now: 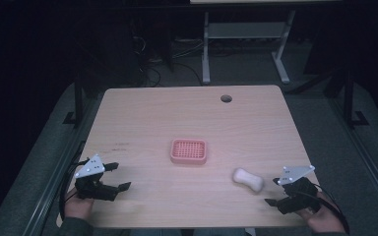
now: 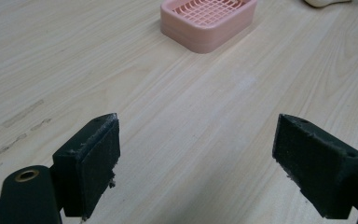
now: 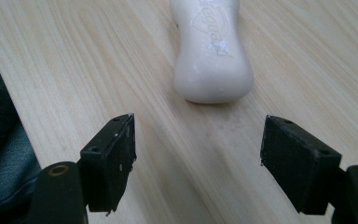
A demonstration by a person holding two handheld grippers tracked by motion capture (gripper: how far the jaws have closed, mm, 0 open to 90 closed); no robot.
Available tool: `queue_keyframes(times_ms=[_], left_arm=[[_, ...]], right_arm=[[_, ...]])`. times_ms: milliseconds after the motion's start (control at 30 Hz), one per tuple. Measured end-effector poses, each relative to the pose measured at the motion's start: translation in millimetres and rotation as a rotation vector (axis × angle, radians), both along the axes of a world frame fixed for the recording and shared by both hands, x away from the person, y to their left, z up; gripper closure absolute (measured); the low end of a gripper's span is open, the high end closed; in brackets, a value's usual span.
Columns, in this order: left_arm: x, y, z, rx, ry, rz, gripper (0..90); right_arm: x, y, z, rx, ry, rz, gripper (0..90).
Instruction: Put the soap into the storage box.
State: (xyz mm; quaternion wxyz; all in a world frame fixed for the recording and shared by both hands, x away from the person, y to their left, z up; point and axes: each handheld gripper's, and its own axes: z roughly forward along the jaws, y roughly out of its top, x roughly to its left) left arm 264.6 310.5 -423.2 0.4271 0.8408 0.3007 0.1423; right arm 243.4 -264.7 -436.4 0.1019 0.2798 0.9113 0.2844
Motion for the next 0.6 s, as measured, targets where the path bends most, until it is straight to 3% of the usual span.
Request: queue_keyframes(times_ms=[167, 600], left_arm=[[-0.3, -1.0, -0.4, 0.013, -0.003, -0.006, 14.8], [-0.3, -2.7, -0.7, 0.021, 0.002, -0.007, 14.8]], right_arm=[[3.6, 6.8, 1.0, -0.020, 0.013, 0.006, 24.6], [8.8, 20.3, 7.3, -0.018, 0.039, 0.030, 19.5]])
